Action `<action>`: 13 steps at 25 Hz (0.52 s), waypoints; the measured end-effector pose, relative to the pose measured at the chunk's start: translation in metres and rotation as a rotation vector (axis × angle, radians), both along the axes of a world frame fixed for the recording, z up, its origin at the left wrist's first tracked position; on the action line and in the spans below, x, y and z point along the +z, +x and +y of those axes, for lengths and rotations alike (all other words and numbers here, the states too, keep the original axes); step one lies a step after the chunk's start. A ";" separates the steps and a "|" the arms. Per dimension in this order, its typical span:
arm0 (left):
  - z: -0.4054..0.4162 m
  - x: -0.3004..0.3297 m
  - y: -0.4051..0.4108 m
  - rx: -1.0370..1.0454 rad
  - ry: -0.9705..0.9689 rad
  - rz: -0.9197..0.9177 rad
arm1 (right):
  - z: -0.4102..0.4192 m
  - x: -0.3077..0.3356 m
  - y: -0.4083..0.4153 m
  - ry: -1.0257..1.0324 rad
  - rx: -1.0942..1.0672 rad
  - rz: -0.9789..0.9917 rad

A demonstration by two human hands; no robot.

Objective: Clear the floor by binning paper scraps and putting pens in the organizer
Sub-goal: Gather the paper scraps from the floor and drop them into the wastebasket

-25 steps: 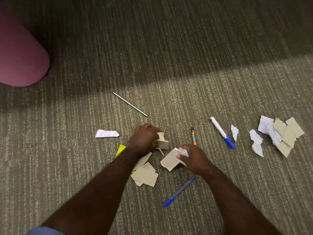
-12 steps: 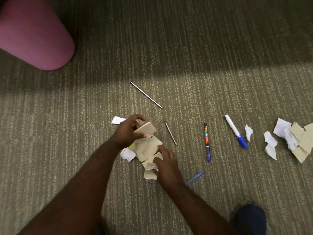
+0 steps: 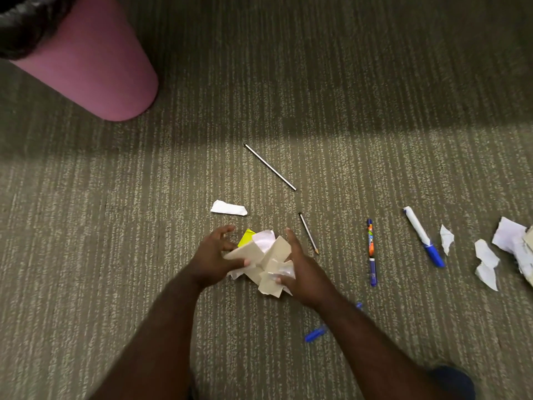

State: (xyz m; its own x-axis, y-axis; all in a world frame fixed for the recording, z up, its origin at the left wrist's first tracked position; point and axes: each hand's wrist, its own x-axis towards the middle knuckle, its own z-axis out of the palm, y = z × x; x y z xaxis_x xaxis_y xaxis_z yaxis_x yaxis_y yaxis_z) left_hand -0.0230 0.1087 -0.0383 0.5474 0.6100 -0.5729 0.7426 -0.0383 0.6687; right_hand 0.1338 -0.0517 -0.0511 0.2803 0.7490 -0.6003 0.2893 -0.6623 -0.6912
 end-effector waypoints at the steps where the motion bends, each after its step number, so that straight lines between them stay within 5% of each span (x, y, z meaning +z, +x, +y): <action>1: -0.006 -0.003 -0.002 -0.056 0.060 0.047 | 0.010 -0.002 0.003 -0.039 0.084 -0.055; 5: -0.039 -0.013 0.001 0.025 0.239 0.131 | 0.042 -0.004 0.009 -0.041 0.276 -0.301; 13: -0.083 -0.028 0.006 0.314 0.319 0.152 | 0.016 -0.006 0.021 0.000 0.070 -0.231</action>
State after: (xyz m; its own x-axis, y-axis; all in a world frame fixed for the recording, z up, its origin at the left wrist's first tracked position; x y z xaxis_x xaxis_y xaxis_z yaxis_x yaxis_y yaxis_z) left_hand -0.0172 0.0255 -0.0660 0.2331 0.8912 -0.3891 0.8397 0.0174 0.5428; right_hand 0.1553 -0.0362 -0.0570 0.3581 0.7714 -0.5261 0.4850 -0.6351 -0.6011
